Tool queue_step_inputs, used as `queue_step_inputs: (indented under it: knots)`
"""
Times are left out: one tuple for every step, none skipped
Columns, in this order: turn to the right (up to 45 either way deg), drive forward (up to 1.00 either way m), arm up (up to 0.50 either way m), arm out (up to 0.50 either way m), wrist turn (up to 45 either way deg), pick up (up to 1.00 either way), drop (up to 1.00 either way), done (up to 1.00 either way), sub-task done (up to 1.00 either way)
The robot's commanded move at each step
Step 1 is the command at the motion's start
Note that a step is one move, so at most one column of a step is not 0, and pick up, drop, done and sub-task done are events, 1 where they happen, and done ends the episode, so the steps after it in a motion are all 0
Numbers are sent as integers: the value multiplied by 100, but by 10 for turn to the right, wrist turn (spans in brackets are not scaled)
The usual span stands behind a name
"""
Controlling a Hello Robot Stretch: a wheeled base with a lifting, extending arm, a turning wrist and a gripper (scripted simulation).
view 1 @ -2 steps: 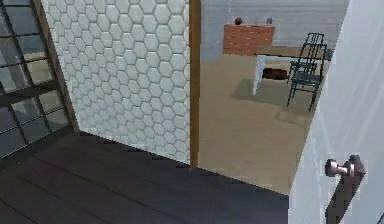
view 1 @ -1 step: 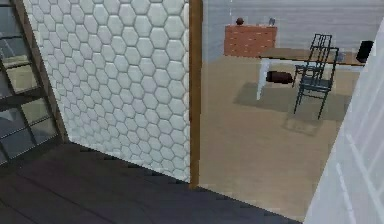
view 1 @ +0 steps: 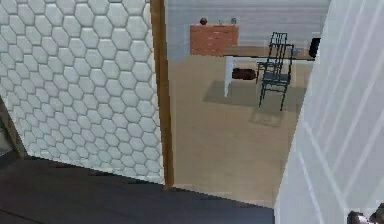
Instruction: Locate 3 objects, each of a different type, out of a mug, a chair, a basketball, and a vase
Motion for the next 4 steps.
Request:
queue_step_inputs:
  knots:
    - [0,25,0,0,0,0,0,0,0]
    - [120,0,0,0,0,0,0,0,0]
    - [0,100,0,0,0,0,0,0,0]
    - [60,0,0,0,0,0,0,0,0]
